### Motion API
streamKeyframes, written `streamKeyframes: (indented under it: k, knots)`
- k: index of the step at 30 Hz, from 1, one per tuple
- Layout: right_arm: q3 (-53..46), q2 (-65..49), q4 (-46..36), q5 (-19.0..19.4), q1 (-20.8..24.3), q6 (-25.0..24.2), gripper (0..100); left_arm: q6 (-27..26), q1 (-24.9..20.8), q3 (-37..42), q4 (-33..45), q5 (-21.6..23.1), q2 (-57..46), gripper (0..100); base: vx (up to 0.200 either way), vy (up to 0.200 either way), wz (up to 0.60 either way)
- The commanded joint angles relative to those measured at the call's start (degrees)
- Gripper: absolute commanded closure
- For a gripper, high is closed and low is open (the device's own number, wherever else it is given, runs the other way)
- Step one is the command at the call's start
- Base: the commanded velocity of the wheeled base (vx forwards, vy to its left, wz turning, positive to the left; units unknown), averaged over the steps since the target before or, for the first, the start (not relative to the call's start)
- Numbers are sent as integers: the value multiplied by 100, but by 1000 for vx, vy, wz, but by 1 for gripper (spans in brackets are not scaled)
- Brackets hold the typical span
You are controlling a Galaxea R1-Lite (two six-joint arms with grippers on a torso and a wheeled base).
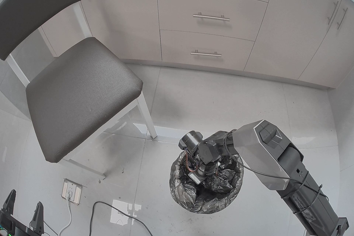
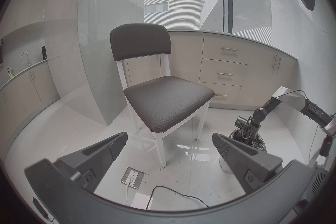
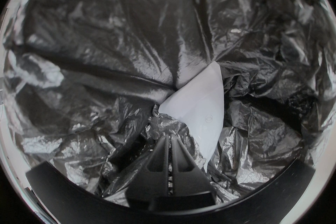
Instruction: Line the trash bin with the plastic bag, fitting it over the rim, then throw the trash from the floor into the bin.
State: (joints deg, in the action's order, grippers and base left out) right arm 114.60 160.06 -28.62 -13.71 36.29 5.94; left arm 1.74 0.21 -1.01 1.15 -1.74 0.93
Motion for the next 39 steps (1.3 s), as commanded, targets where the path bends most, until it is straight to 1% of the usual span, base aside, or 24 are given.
streamKeyframes:
  k: [1,6,8,11,18,21,24,29,31,32,33,36,38,39]
  knots:
    - [-1,183,103,0,-17,4,100,1,6,57,0,-1,-93,0,0,0,0]
    - [-1,289,366,-35,-87,4,100,1,-3,57,0,-1,-93,0,0,0,0]
    - [-1,333,524,-219,-122,13,100,1,-3,57,0,-1,-93,0,0,0,0]
    - [-1,377,604,-246,-140,13,100,1,-3,57,0,-1,-93,0,0,0,0]
    - [-1,447,612,-263,-175,4,100,1,-3,57,0,-1,-93,0,0,0,0]
    - [-1,473,621,-448,-166,13,100,1,-3,57,0,-1,-93,0,0,0,0]
    - [-1,421,586,-527,-157,13,100,1,-3,57,0,-1,-93,0,0,0,0]
    - [-1,87,357,-536,-157,127,100,1,6,57,0,-1,-93,0,0,0,0]
    - [-1,-388,-152,-536,-175,215,100,1,-3,57,0,-1,-93,0,0,0,0]
    - [-1,-388,-152,-536,-175,215,100,1,-3,57,0,-1,-93,0,0,0,0]
    - [-1,-713,-495,-536,-193,206,100,1,-3,57,0,-1,-93,0,0,0,0]
    - [-1,-1162,-768,-553,-210,197,100,1,-3,57,0,-1,-93,0,0,0,0]
    - [-1,-1293,-829,-597,-210,197,100,1,-3,57,0,-1,-93,0,0,0,0]
    - [-1,-1619,-1040,-808,-219,206,100,1,-3,57,0,-1,-93,0,0,0,0]
